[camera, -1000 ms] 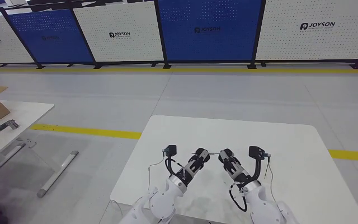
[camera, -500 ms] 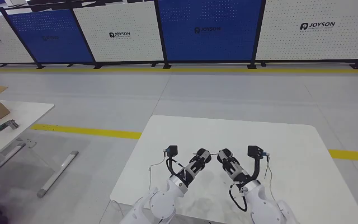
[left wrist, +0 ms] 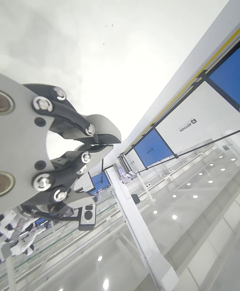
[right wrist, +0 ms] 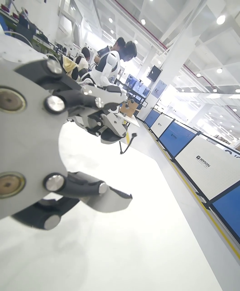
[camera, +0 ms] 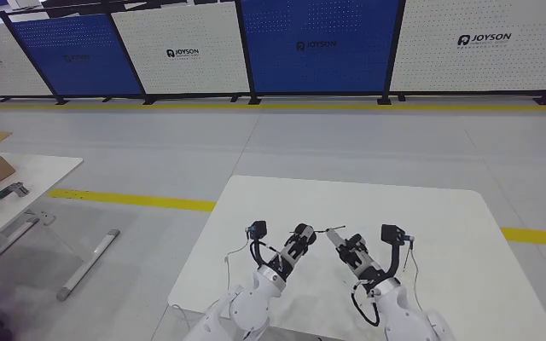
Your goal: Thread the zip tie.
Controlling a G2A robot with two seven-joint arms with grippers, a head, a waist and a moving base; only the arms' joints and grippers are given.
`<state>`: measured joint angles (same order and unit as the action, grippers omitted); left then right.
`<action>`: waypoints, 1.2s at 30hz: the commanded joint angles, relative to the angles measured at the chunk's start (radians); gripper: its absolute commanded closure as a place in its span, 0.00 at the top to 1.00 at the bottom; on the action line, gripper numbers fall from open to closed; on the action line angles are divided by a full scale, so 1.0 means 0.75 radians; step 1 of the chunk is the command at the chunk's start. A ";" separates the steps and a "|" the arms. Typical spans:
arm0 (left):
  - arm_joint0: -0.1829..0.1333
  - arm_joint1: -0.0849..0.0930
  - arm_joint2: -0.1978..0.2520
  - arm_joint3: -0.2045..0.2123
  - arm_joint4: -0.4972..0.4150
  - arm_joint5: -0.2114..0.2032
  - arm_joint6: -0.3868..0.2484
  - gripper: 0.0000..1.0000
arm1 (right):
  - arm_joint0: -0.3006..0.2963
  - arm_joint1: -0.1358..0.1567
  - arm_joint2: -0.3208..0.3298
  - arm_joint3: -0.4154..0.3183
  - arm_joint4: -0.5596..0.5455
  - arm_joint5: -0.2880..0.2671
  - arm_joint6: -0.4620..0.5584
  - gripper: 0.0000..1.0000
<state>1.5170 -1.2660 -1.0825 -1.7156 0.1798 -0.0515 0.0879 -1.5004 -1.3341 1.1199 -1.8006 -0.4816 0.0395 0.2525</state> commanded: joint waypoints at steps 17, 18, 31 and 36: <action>0.013 -0.012 -0.014 -0.038 -0.151 0.044 0.030 0.00 | -0.048 0.020 0.051 0.034 -0.119 0.055 0.051 1.00; 0.017 -0.013 -0.017 -0.050 -0.184 0.052 0.030 0.00 | -0.039 0.023 0.050 0.049 -0.120 0.027 0.093 1.00; 0.021 -0.018 -0.021 -0.072 -0.288 0.066 -0.012 0.00 | 0.006 0.036 0.051 0.122 -0.219 -0.044 0.190 1.00; 0.014 -0.021 -0.008 -0.070 -0.284 0.070 -0.015 0.00 | 0.016 0.029 0.002 0.133 -0.255 -0.019 0.152 1.00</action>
<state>1.5295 -1.2813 -1.0905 -1.7690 -0.0336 -0.0011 0.0761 -1.4898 -1.3114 1.1247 -1.7027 -0.6894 0.0255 0.3630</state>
